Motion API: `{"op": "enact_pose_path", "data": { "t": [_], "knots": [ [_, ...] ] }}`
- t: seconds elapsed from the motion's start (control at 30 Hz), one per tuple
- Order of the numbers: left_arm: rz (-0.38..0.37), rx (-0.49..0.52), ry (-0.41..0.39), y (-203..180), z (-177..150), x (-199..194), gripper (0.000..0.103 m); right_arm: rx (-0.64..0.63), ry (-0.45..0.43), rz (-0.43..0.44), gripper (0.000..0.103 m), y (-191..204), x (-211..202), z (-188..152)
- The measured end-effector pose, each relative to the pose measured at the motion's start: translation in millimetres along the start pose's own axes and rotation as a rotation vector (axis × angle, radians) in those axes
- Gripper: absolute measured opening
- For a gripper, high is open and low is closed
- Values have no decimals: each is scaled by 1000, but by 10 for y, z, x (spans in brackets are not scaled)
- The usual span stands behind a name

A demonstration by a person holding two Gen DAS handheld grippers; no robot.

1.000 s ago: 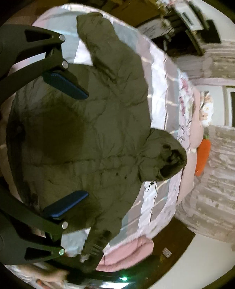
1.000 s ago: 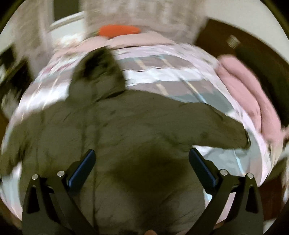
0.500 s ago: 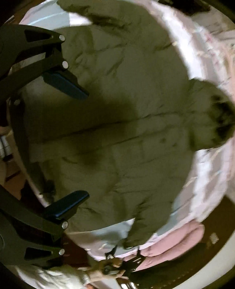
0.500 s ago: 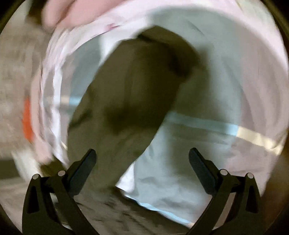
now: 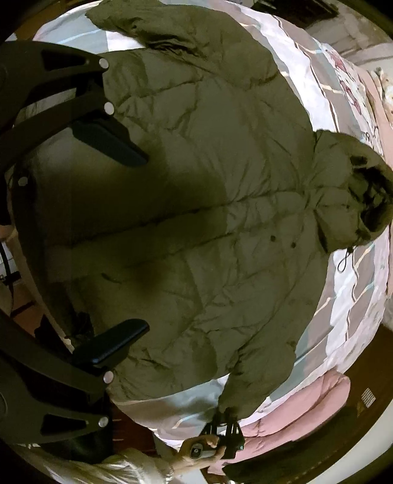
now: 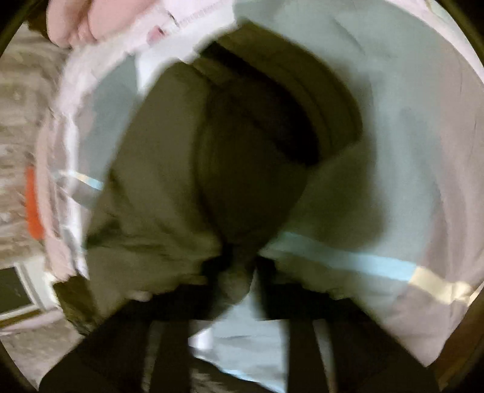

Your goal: Fold large clothes

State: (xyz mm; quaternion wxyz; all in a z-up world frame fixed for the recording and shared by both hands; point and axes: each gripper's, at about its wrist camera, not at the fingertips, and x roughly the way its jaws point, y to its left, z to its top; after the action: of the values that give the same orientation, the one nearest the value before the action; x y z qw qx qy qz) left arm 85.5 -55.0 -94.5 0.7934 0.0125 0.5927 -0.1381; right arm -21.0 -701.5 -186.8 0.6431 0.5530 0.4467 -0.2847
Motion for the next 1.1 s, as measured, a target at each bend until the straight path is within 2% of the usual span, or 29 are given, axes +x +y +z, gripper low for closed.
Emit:
{"op": "enact_pose_path", "data": {
  "t": [0.07,0.13,0.17,0.2,0.23,0.3,0.37,0.43,0.53,0.57,0.63,0.67,0.7,0.73,0.77,0.8,0.83,0.9,0.97,1.03,1.1],
  "knots": [
    [7,-12,-3,51,10,-23,101,-107,-129,21,3,242,-316,-43],
    [13,-38,-15,122,25,-72,101,-224,-257,83,3,538,-650,-134],
    [15,-53,-20,158,30,-92,101,-315,-329,130,3,751,-891,-275],
    [18,-73,-20,208,41,-101,101,-367,-360,149,3,889,-998,-370],
    [21,-88,-15,237,45,-97,101,-474,-410,184,3,1104,-1194,-585],
    [15,-125,6,318,52,-66,101,-634,-443,243,3,1453,-1393,-1042],
    [11,-163,25,400,63,-35,101,-791,-399,319,3,1753,-1496,-1494],
    [32,-209,29,533,74,-21,101,-961,-302,376,3,2003,-1525,-2012],
    [55,-279,18,755,108,-37,101,-1192,-168,375,3,2200,-1445,-2769],
    [63,-308,11,851,124,-50,101,-1275,-97,371,3,2243,-1369,-3074],
    [74,-345,0,988,135,-66,101,-1380,52,378,3,2262,-1209,-3562],
    [85,-360,-6,1038,136,-72,101,-1406,101,370,3,2248,-1148,-3701],
    [101,-374,-11,1099,136,-69,101,-1441,162,343,10,2229,-1074,-3865],
    [112,-380,-9,1134,136,-58,101,-1486,217,307,24,2209,-1016,-3995],
    [119,-383,-5,1144,140,-42,101,-1512,235,287,37,2216,-982,-4043],
    [124,-385,2,1170,138,-15,101,-1532,216,280,67,2201,-1007,-4067],
    [129,-387,11,1187,138,15,101,-1538,156,295,83,2187,-1099,-4033],
    [111,-390,34,1213,141,97,101,-1507,108,320,88,2228,-1228,-3871],
    [85,-386,76,1209,153,222,101,-1387,123,341,90,2192,-1261,-3589],
    [69,-384,129,1203,136,375,101,-1232,160,321,90,2153,-1167,-3312],
    [49,-381,196,1167,88,562,101,-1057,202,252,90,2025,-1017,-2945]
  ]
}}
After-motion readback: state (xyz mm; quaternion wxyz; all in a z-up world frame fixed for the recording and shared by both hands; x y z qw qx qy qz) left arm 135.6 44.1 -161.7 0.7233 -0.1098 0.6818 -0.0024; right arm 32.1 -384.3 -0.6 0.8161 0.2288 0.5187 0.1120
